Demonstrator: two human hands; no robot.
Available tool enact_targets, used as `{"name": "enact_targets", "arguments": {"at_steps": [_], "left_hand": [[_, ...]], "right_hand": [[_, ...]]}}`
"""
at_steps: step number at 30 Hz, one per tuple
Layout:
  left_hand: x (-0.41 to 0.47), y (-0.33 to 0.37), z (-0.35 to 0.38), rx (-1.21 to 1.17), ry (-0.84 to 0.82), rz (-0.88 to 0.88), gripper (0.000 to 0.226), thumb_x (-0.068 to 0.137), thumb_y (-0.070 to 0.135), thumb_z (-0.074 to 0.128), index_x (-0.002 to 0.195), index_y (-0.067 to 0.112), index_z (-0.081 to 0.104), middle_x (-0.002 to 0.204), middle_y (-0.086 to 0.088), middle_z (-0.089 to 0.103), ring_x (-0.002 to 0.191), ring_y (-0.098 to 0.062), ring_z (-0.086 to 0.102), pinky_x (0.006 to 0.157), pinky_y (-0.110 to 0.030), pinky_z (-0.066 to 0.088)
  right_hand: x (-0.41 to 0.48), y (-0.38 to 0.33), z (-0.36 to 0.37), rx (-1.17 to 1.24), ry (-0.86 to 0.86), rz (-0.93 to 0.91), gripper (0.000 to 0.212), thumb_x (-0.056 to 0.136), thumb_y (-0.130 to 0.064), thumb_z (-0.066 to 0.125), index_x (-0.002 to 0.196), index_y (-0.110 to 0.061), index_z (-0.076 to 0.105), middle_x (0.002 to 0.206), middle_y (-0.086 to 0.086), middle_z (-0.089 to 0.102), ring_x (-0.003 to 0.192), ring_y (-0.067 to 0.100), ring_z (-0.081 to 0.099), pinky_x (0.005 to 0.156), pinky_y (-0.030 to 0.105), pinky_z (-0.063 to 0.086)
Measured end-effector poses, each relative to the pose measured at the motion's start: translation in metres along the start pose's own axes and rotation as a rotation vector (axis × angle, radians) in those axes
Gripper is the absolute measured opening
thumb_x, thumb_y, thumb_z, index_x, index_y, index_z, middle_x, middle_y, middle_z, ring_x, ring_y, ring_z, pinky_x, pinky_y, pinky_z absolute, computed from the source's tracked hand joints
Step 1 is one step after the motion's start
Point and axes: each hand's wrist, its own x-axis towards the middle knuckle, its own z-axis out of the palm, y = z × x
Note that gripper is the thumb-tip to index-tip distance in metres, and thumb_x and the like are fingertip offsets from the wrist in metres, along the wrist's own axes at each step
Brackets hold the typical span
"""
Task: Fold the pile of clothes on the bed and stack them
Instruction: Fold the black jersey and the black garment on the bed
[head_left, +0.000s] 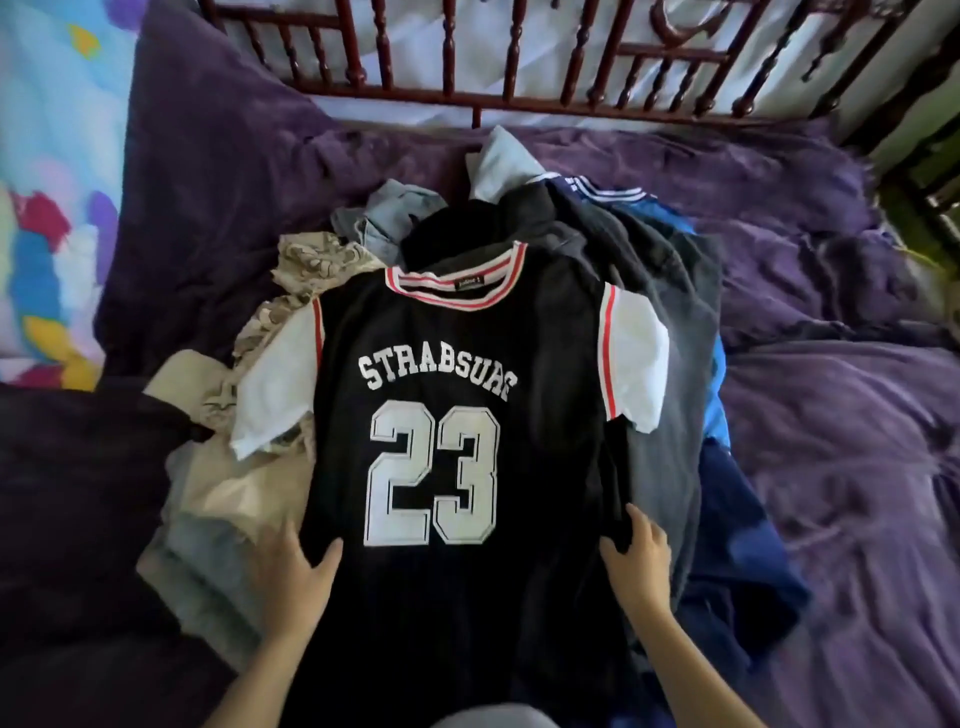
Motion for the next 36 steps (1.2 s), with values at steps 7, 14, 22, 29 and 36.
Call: {"name": "enact_targets", "arguments": {"at_steps": [7,14,22,29,36], "left_hand": [[-0.074,-0.026,-0.005,-0.056,-0.065,-0.071,0.068,0.086,0.013,0.064,0.143,0.004,0.030,0.143,-0.021,0.037,0.130,-0.038,0.036,0.104,-0.051,0.030],[-0.071,-0.090,-0.007,-0.297,-0.298,-0.265,0.040,0.087,0.021,0.062,0.123,0.004,0.055,0.117,-0.016,0.061,0.105,-0.034,0.058,0.096,-0.052,0.045],[-0.103,-0.088,-0.025,-0.439,-0.324,-0.259,0.036,0.092,0.005,0.054,0.127,-0.001,0.050,0.125,-0.011,0.055,0.109,-0.031,0.054,0.086,-0.032,0.040],[-0.113,-0.104,-0.030,-0.511,-0.319,-0.294,0.029,0.090,0.003,0.057,0.119,-0.003,0.058,0.118,-0.020,0.062,0.095,-0.027,0.058,0.083,-0.034,0.043],[-0.117,-0.108,-0.040,-0.663,-0.376,-0.321,0.014,0.088,0.003,0.059,0.101,0.004,0.063,0.107,-0.017,0.065,0.103,-0.031,0.060,0.093,-0.040,0.045]], "right_hand": [[-0.064,0.071,0.014,0.066,-0.186,0.184,0.066,0.087,-0.008,0.060,0.144,-0.009,0.028,0.137,0.016,0.048,0.122,0.032,0.048,0.095,0.035,0.040],[-0.070,0.072,0.000,-0.314,-0.101,0.086,0.052,0.090,-0.025,0.058,0.137,-0.012,0.040,0.132,0.017,0.044,0.124,0.034,0.038,0.097,0.040,0.039],[-0.101,0.096,0.035,-0.075,0.000,0.271,0.071,0.086,-0.026,0.062,0.144,-0.013,0.022,0.143,0.017,0.034,0.128,0.037,0.037,0.102,0.046,0.034],[-0.093,0.116,0.039,0.060,-0.130,0.339,0.046,0.086,-0.026,0.061,0.128,-0.016,0.043,0.124,0.012,0.058,0.116,0.034,0.052,0.103,0.045,0.034],[-0.092,0.119,0.036,-0.081,-0.067,0.253,0.024,0.091,-0.026,0.055,0.111,-0.014,0.061,0.121,0.016,0.049,0.114,0.035,0.045,0.092,0.041,0.039]]}}
